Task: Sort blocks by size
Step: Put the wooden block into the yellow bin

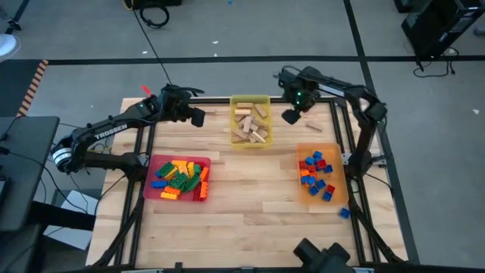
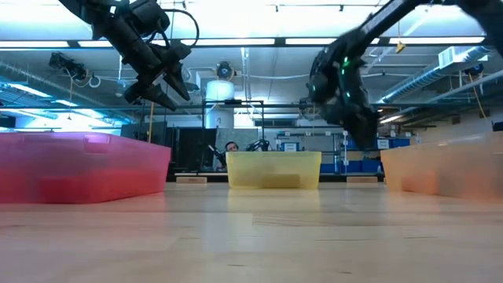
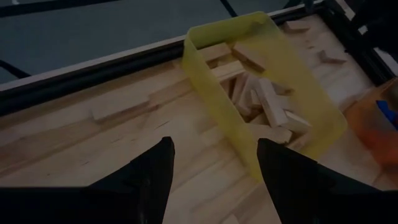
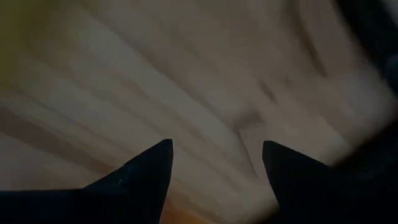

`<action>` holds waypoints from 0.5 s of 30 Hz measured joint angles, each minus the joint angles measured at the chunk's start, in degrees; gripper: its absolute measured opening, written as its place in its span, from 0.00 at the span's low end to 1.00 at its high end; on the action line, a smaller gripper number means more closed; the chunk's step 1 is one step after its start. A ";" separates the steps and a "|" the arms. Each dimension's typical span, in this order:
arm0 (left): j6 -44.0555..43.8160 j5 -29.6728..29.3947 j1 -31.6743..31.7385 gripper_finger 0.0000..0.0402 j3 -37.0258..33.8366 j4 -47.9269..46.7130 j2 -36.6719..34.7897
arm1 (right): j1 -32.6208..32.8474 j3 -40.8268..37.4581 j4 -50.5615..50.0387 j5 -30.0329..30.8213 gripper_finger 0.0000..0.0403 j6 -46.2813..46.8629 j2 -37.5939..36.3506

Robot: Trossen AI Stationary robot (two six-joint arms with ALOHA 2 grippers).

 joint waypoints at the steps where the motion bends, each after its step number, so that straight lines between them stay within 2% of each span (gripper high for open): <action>1: 0.00 -0.02 0.00 0.60 0.00 -0.02 0.00 | -0.52 0.12 -1.93 0.84 0.66 -1.48 1.47; 7: -0.03 -0.79 0.00 0.60 0.00 0.00 0.00 | -3.53 0.16 -7.94 7.61 0.66 -7.21 8.03; 15: -0.56 -1.91 0.00 0.60 0.00 0.02 0.00 | -7.29 0.16 -8.12 8.38 0.67 -11.66 13.63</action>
